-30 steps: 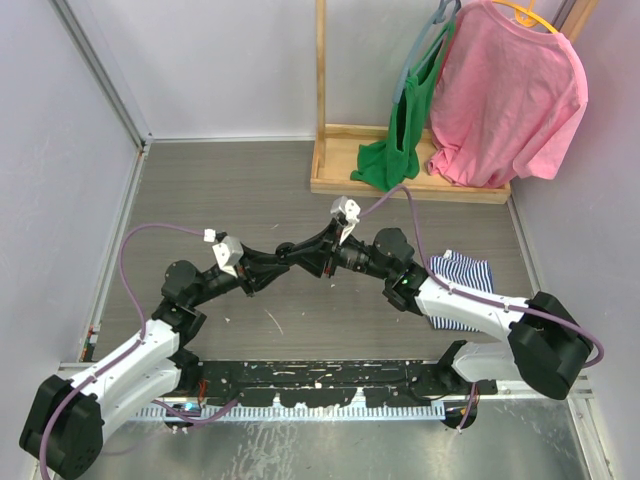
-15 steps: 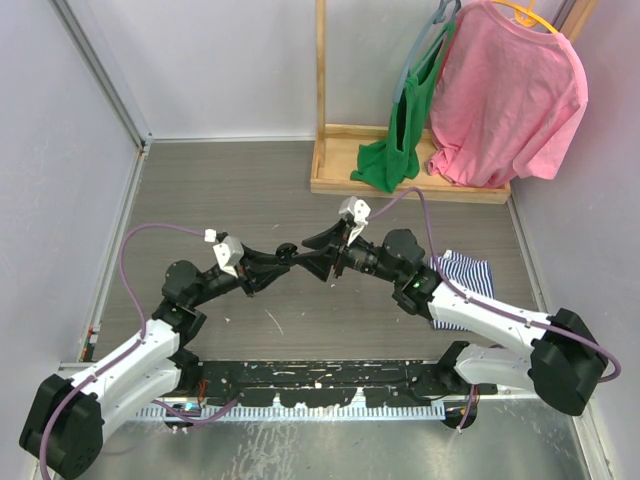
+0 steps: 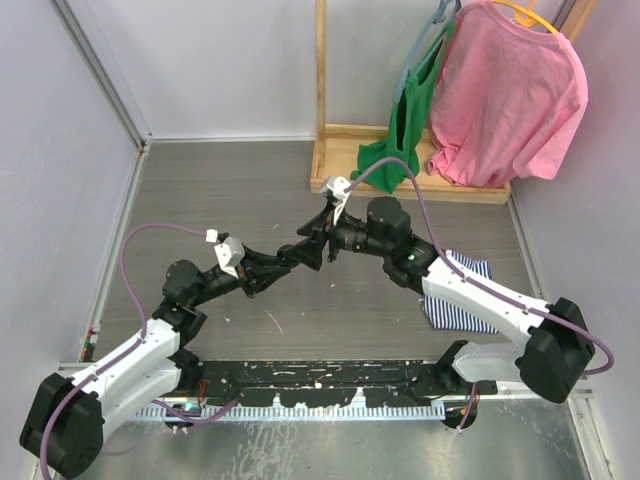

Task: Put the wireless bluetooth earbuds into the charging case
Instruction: Close the charging case.

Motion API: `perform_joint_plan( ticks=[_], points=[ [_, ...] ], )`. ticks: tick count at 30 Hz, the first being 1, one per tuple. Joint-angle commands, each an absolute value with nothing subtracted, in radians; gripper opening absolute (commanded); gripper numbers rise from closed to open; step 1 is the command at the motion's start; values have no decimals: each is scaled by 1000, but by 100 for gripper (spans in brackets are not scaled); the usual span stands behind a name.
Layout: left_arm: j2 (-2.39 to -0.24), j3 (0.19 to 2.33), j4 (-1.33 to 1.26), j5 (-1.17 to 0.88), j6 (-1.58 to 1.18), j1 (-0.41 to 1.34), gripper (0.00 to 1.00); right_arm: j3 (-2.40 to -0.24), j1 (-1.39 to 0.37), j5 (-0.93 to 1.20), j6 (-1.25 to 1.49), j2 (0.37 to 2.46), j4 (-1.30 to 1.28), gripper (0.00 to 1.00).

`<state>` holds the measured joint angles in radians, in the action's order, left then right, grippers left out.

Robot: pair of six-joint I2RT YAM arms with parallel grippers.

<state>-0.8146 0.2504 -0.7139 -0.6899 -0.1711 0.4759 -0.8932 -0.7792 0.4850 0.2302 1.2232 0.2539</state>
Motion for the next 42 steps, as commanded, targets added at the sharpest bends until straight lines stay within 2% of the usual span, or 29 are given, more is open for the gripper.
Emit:
perform_joint_plan(
  ticks=[1,10,19,42],
  points=[
    [-805,264,-778,-712,-166,479,0,-975,-754,550,235,1273,160,73],
    [-807,267,-773,-711,-164,479,0,-1034,-746,692,264,1369,109,73],
    [-816,273,-765,-712,-163,479,0,-1038,-747,783,276,1374,152,72],
    [-836,285,-744,-705,-162,479,0,-976,-732,767,235,1267,216,72]
  ],
)
